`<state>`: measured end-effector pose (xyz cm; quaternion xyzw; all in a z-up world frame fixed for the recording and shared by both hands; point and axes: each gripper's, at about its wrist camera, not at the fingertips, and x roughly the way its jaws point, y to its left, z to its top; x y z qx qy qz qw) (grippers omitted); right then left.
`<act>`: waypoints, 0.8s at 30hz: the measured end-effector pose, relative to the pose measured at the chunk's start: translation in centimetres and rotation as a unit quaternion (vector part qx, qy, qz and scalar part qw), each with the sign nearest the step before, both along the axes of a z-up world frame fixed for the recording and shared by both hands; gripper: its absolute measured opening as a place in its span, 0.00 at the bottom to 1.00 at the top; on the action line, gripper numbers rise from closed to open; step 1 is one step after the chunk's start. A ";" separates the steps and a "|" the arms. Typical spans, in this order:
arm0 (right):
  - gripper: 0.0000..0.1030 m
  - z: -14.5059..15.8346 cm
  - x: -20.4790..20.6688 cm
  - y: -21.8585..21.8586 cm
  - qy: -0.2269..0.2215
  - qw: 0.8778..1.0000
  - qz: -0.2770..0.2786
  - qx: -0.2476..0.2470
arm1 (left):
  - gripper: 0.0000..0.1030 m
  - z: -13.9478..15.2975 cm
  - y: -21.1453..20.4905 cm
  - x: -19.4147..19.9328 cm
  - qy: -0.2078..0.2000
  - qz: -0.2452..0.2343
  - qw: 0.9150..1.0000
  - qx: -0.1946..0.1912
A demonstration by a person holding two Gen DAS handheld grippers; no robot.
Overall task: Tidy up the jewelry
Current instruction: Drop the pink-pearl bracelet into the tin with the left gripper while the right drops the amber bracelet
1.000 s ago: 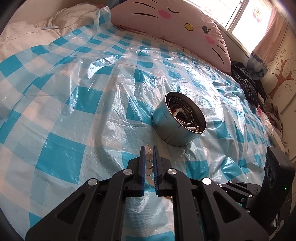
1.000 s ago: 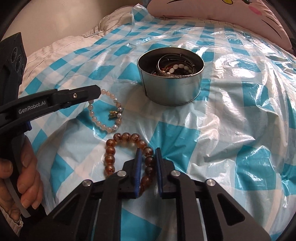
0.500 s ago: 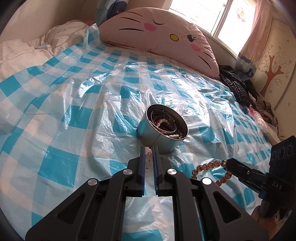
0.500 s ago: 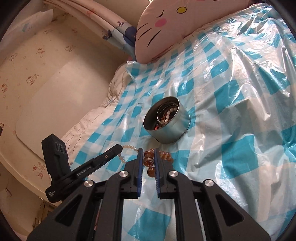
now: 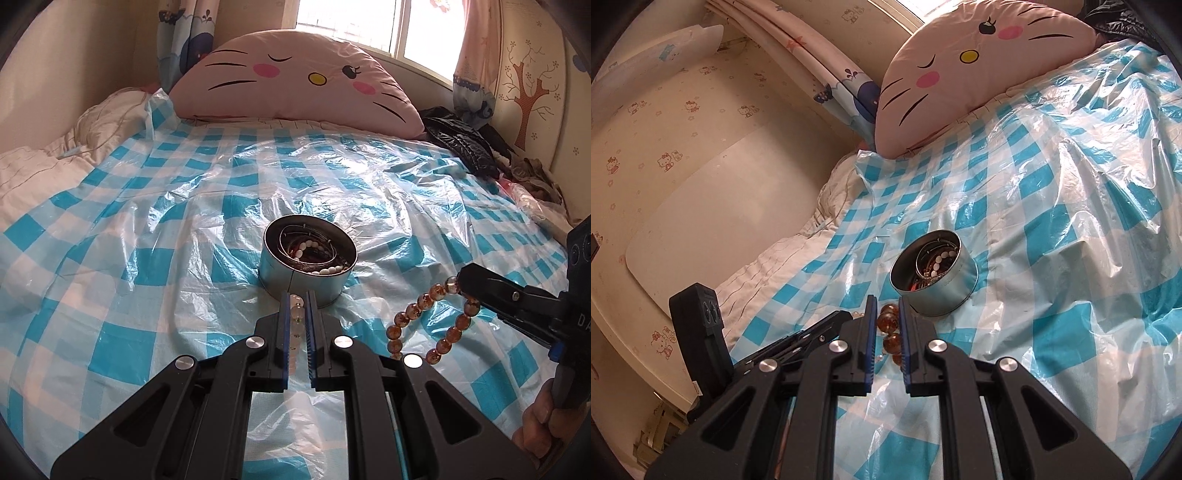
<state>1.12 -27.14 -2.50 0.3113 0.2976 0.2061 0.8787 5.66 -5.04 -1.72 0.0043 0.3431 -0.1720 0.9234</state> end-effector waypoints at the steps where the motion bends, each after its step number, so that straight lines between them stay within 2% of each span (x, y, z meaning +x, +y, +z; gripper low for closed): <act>1: 0.12 0.0 0.0 0.0 -0.001 1.000 0.000 -0.001 | 0.07 0.0 -0.1 0.0 -0.002 -0.001 1.000 0.002; 11: 0.12 0.1 0.0 -0.1 -0.002 1.000 -0.003 -0.002 | 0.07 0.2 -0.2 -0.2 -0.009 -0.004 1.000 0.004; 13: 0.22 -0.1 0.1 -0.4 0.013 1.000 -0.018 -0.017 | 0.07 0.1 0.0 0.0 0.000 -0.001 1.000 -0.003; 14: 0.40 -0.4 0.4 -0.3 0.029 0.999 -0.022 -0.027 | 0.07 0.0 0.2 0.2 0.007 0.002 1.000 -0.009; 15: 0.49 -0.7 0.7 -0.1 0.047 0.997 -0.025 -0.054 | 0.07 -0.1 0.5 0.4 0.012 0.005 1.000 -0.014; 18: 0.49 -2.0 1.8 1.0 0.099 0.980 -0.030 -0.168 | 0.07 -0.3 1.4 1.0 0.024 0.013 0.999 -0.031; 20: 0.49 -3.0 2.5 1.4 0.123 0.970 -0.025 -0.207 | 0.07 -0.4 1.7 1.1 0.027 0.017 0.999 -0.038; 23: 0.49 -5.4 3.9 2.5 0.164 0.953 0.013 -0.255 | 0.07 -0.4 2.0 1.2 0.027 0.019 0.999 -0.041; 24: 0.46 -5.9 4.2 3.0 0.170 0.946 0.022 -0.275 | 0.07 -0.4 2.0 1.2 0.027 0.019 0.999 -0.041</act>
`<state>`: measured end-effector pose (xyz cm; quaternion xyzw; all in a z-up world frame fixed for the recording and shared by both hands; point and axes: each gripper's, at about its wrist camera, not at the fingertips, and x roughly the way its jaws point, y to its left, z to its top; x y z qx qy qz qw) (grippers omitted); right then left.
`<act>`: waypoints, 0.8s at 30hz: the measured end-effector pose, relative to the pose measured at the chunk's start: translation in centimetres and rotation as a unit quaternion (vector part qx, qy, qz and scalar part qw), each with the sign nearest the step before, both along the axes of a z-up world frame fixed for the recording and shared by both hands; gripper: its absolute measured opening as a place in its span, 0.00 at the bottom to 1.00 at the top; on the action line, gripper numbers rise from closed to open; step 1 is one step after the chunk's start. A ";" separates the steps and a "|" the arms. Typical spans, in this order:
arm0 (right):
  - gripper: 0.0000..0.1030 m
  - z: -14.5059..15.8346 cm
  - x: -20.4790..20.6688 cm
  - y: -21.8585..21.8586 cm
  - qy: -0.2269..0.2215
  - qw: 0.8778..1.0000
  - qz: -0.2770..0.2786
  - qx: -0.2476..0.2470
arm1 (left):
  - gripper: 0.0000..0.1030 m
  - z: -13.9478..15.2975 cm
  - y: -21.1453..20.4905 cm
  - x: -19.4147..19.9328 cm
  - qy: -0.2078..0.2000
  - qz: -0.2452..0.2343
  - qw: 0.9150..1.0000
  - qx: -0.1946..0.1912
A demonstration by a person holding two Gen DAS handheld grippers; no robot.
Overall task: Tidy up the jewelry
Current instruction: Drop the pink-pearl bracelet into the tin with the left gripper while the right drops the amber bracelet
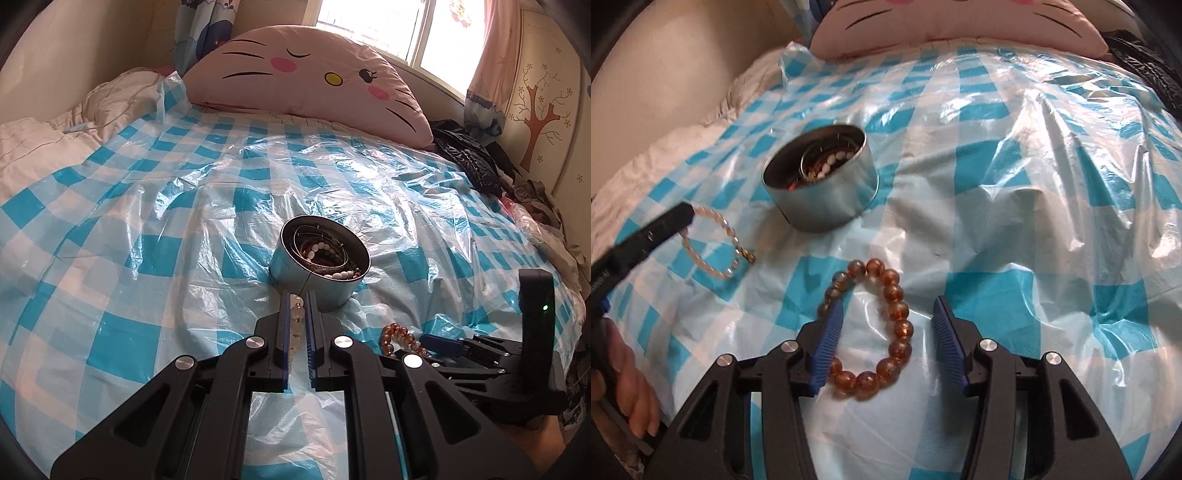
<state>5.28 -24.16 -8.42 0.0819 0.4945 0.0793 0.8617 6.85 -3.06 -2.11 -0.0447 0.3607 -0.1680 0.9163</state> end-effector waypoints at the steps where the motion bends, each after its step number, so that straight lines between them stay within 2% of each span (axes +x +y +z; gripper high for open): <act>1: 0.40 -0.1 0.0 0.7 -0.002 1.000 0.012 -0.025 | 0.07 0.0 0.0 0.0 0.000 0.000 1.000 0.000; 3: 0.17 -0.1 -0.2 1.7 -0.002 0.998 0.033 -0.058 | 0.07 0.0 0.0 0.0 0.000 0.000 1.000 0.000; 4: 0.12 -0.1 -0.3 1.7 -0.002 0.998 0.035 -0.057 | 0.07 0.0 0.0 0.0 0.000 0.000 1.000 0.000; 6: 0.12 0.2 -0.5 0.6 -0.004 1.000 0.023 -0.011 | 0.07 0.1 0.0 -0.1 -0.001 0.000 1.000 -0.001; 7: 0.12 0.5 -0.8 -0.6 -0.008 0.999 0.008 0.045 | 0.07 0.1 0.0 0.0 -0.002 -0.001 1.000 -0.002; 9: 0.12 0.8 -1.4 -3.1 -0.022 0.986 -0.023 0.163 | 0.07 0.1 0.0 -0.1 -0.004 -0.005 1.000 -0.007; 14: 0.12 1.8 -2.5 -5.8 -0.071 0.945 -0.053 0.314 | 0.07 0.5 0.1 0.1 0.000 -0.021 0.999 -0.045; 18: 0.12 3.2 -2.3 -5.4 -0.117 0.919 -0.046 0.375 | 0.07 0.9 0.4 0.7 0.013 -0.027 0.996 -0.082; 24: 0.12 4.9 -0.4 -4.4 -0.149 0.904 -0.039 0.399 | 0.07 1.9 -0.1 1.4 0.010 -0.033 0.994 -0.100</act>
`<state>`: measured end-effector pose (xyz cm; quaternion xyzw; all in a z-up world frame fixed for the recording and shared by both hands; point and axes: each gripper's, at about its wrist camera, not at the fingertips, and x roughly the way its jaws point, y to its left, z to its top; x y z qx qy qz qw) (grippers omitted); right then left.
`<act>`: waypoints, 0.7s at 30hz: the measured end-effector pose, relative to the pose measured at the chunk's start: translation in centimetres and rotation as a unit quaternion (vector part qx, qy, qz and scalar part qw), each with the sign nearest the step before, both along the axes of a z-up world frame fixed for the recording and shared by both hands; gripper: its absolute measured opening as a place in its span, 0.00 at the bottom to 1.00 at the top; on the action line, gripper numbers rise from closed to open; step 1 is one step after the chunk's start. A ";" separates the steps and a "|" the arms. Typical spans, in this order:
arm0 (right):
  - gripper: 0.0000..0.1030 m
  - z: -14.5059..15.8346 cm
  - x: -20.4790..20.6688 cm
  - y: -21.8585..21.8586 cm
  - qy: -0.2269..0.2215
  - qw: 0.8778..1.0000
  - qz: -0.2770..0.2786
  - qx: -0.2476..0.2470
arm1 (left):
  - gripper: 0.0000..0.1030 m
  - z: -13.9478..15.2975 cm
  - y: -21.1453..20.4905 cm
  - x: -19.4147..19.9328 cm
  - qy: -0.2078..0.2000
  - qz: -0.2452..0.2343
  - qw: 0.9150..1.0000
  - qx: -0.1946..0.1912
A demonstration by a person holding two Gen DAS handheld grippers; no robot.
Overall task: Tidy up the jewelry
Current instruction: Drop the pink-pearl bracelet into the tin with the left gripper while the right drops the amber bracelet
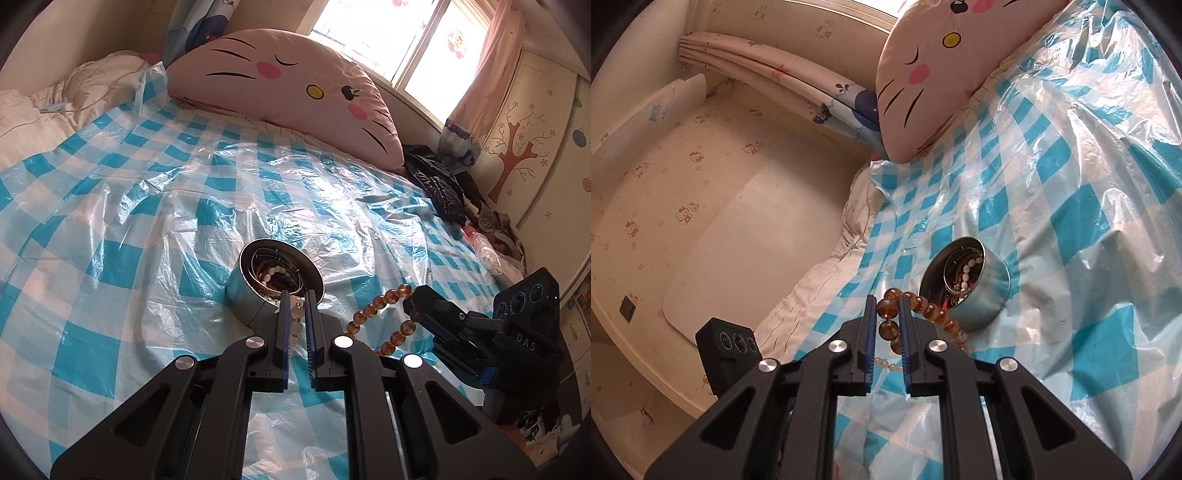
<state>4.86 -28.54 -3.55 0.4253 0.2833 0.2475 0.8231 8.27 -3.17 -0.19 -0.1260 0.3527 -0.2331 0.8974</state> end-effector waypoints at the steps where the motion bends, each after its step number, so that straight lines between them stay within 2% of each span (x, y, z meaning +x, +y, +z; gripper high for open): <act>1: 0.12 0.1 0.4 0.0 -0.003 1.000 -0.001 0.003 | 0.07 0.2 -0.2 0.3 -0.002 -0.001 1.000 -0.001; 10: 0.12 0.3 3.6 -0.2 -0.018 1.000 -0.015 0.015 | 0.07 1.2 -1.8 3.1 -0.012 -0.002 1.000 -0.012; 21: 0.12 -0.9 6.9 -0.1 -0.011 1.000 -0.014 0.011 | 0.07 0.5 -3.3 5.7 -0.006 -0.005 1.000 -0.018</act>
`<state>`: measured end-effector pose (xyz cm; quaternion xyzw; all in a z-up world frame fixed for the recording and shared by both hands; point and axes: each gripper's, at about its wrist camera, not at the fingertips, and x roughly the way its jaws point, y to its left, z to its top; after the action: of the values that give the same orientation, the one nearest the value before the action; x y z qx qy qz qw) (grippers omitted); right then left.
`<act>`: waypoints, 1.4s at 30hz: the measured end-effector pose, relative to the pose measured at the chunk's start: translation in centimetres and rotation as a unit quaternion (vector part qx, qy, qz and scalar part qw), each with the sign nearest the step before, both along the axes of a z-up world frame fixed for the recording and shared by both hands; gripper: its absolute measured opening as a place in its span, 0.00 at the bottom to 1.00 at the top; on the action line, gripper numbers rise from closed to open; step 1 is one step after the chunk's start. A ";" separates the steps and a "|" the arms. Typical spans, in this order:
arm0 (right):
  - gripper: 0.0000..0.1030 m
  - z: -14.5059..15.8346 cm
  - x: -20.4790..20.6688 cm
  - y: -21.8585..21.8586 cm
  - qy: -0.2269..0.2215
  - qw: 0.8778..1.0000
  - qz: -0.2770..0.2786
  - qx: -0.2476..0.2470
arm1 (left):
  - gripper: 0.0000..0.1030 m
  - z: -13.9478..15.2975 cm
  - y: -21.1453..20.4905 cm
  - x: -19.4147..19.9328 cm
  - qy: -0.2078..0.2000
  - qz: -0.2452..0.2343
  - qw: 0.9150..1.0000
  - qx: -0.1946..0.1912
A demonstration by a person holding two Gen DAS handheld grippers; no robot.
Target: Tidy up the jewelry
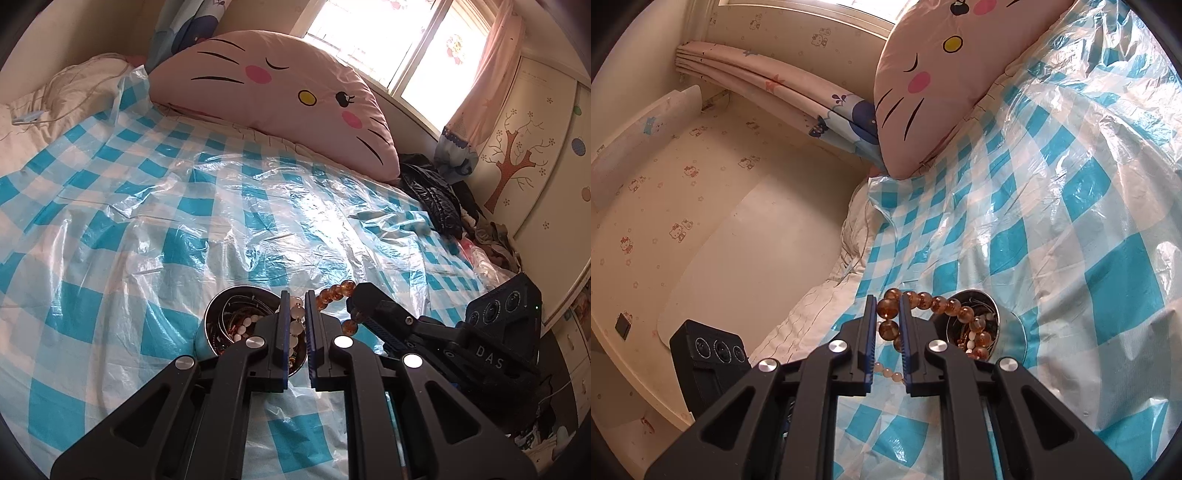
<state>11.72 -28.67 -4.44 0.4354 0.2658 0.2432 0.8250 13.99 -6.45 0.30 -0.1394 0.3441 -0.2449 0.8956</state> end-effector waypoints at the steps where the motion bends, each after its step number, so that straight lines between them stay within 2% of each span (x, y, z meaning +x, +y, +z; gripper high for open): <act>1: 0.12 -0.1 0.2 0.0 0.001 1.000 -0.001 -0.001 | 0.07 -0.1 -0.1 0.2 0.001 -0.001 1.000 0.000; 4: 0.12 -0.3 0.8 0.2 0.006 1.000 -0.005 -0.015 | 0.07 -1.1 -0.7 1.3 0.018 -0.003 1.000 0.012; 8: 0.15 -1.9 3.1 1.9 0.044 0.998 0.024 -0.040 | 0.07 -3.3 0.2 2.2 0.052 0.037 0.997 0.044; 11: 0.35 -3.2 3.9 2.9 0.069 0.996 0.041 -0.044 | 0.08 -3.3 1.6 1.9 0.049 0.061 0.995 0.061; 12: 0.35 -3.0 3.7 3.0 0.066 0.996 0.039 -0.052 | 0.11 -3.1 1.9 1.7 0.043 0.069 0.994 0.070; 14: 0.35 -2.3 3.0 2.8 0.054 0.995 0.026 -0.074 | 0.20 -2.8 2.4 1.2 0.033 0.081 0.992 0.091; 16: 0.35 -1.6 1.9 2.6 0.052 0.993 0.007 -0.105 | 0.42 -2.4 2.7 0.5 0.024 0.089 0.989 0.114; 17: 0.36 -1.2 1.1 2.7 0.052 0.990 -0.001 -0.129 | 0.47 -2.1 2.8 -0.1 0.018 0.092 0.988 0.124; 19: 0.49 -0.2 -0.4 3.1 0.048 0.983 -0.016 -0.179 | 0.58 -1.6 3.0 -1.8 0.007 0.094 0.985 0.145; 20: 0.64 0.4 -1.1 3.4 0.044 0.977 -0.027 -0.207 | 0.61 -1.5 3.1 -2.7 0.003 0.091 0.983 0.156; 21: 0.68 0.9 -2.1 3.7 0.039 0.971 -0.036 -0.233 | 0.68 -1.3 3.2 -3.7 -0.002 0.090 0.982 0.168; 22: 0.68 1.3 -3.0 4.1 0.034 0.966 -0.039 -0.253 | 0.74 -1.1 3.3 -4.7 -0.006 0.089 0.980 0.178; 24: 0.77 1.9 -5.0 4.6 0.029 0.958 -0.046 -0.283 | 0.80 -0.9 3.6 -6.6 -0.014 0.086 0.978 0.190; 27: 0.90 2.6 -8.0 5.1 0.022 0.943 -0.066 -0.327 | 0.83 -1.1 4.1 -8.6 -0.016 0.079 0.975 0.209; 29: 0.92 2.9 -9.6 4.9 0.025 0.935 -0.086 -0.343 | 0.84 -1.4 4.5 -9.8 -0.012 0.078 0.974 0.213; 33: 0.93 3.2 -11.6 3.9 0.042 0.930 -0.128 -0.341 | 0.90 -1.1 5.2 -11.7 -0.019 0.086 0.975 0.204; 34: 0.93 3.2 -12.0 3.9 0.047 0.929 -0.131 -0.342 | 0.93 -0.9 5.4 -12.1 -0.027 0.089 0.975 0.201; 42: 0.93 4.3 -15.2 5.1 0.043 0.917 -0.119 -0.379 | 0.93 0.1 5.0 -13.9 -0.050 0.077 0.974 0.206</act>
<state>-3.48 -23.56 -0.10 0.1285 0.3197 0.0050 0.9388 0.12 -1.45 0.36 0.0342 0.3296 -0.1058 0.9375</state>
